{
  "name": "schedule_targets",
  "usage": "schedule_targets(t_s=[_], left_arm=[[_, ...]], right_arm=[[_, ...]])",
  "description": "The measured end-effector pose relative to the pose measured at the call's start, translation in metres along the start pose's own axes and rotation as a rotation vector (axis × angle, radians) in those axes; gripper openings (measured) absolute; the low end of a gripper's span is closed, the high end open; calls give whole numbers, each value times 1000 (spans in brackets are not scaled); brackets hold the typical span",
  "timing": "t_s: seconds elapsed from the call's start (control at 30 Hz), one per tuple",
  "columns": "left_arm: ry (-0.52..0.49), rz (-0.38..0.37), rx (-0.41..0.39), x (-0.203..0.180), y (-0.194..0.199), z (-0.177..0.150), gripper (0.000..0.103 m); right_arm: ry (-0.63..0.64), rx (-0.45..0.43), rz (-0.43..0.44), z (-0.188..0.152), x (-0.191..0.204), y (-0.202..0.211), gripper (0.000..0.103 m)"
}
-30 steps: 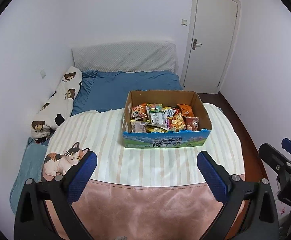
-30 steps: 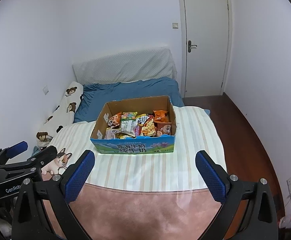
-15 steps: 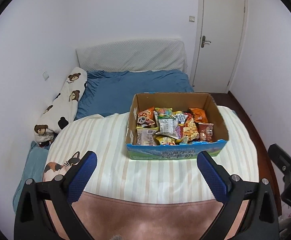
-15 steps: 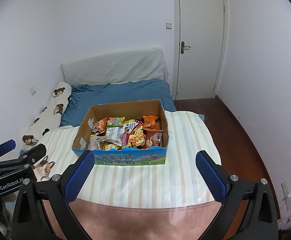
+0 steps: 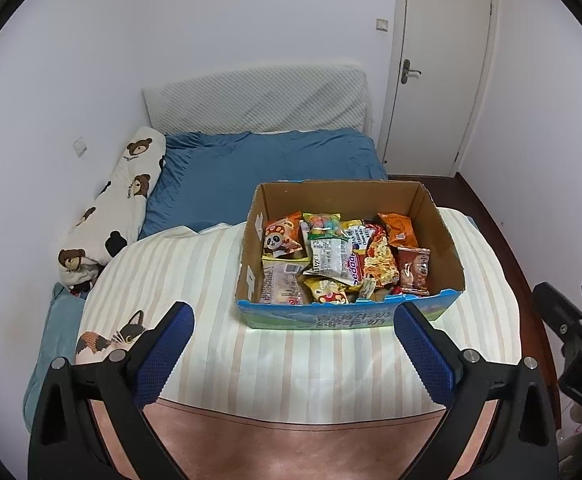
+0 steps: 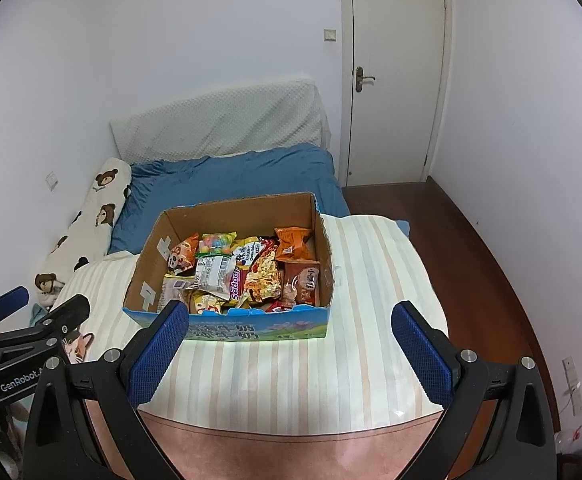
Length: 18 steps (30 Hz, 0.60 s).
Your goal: Organize snacks
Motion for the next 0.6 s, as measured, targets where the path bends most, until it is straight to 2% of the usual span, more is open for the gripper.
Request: schedule_targets(t_s=[0.6], left_arm=[[-19, -7, 11, -6, -5, 6, 103]], right_arm=[[-9, 16, -17, -5, -3, -1, 103]])
Point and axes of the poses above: each gripper's, at about its wrist camera, not at the fingertips, and y roughly against the way its jaws point, x to its left, z to its top, the point moved 9 cm from there along -y, roughly the way its jaws point, and after that the axes turned 15 degrees about -z, right-handed, at the moved point
